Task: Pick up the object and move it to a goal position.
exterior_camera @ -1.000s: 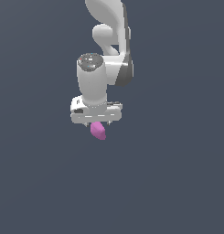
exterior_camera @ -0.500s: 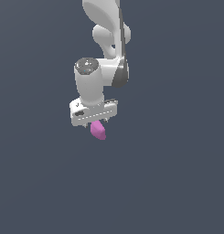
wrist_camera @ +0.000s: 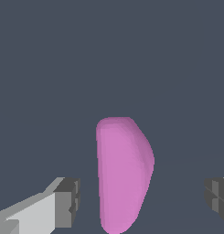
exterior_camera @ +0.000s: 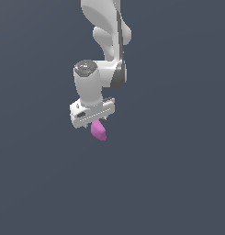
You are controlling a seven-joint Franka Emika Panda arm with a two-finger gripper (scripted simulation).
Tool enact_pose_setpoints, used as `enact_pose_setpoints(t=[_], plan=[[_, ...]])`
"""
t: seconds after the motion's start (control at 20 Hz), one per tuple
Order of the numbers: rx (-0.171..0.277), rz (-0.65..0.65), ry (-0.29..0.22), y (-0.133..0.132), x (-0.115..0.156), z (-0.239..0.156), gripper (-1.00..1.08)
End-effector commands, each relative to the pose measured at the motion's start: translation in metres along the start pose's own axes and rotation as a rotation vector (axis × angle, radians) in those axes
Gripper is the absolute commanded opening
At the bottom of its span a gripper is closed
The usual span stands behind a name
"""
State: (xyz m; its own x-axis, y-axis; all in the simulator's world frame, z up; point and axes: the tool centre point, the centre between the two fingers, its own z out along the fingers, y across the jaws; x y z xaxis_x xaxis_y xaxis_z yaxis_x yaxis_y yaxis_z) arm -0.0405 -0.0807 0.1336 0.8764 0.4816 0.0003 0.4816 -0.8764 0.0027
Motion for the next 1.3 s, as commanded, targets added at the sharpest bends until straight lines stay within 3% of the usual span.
enact_pose_setpoints(t=[0.0,0.5,1.25], plan=[[0.001,-0.026,0.000,0.000,-0.002,0.002,1.00],[0.003,-0.044,0.000,0.000,-0.005,0.006,1.00],[0.003,-0.048,0.000,-0.001,-0.005,0.054,1.00]])
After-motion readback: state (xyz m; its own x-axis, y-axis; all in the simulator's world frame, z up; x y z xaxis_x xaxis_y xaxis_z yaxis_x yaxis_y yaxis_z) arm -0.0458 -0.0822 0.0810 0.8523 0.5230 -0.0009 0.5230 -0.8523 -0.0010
